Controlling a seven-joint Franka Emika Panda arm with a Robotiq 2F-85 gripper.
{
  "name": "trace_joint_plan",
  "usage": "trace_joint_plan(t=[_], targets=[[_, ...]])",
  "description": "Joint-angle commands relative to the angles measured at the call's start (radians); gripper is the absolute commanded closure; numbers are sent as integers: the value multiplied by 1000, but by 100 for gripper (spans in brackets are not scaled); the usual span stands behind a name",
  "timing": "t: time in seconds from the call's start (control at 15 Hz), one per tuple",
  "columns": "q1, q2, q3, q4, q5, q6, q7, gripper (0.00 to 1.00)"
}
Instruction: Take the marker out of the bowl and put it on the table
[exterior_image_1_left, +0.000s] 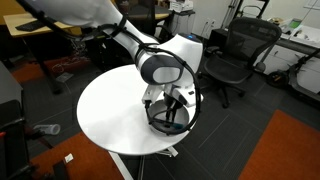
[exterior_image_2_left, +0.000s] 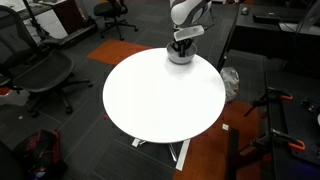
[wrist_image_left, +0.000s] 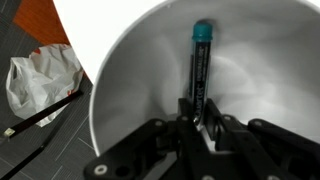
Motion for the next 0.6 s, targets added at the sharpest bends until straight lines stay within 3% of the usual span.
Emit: trace_joint_plan(t=[0.0, 0.53], targets=[[7, -1, -8, 33, 23, -61, -13, 95], [21, -102, -23, -15, 12, -40, -9, 95]])
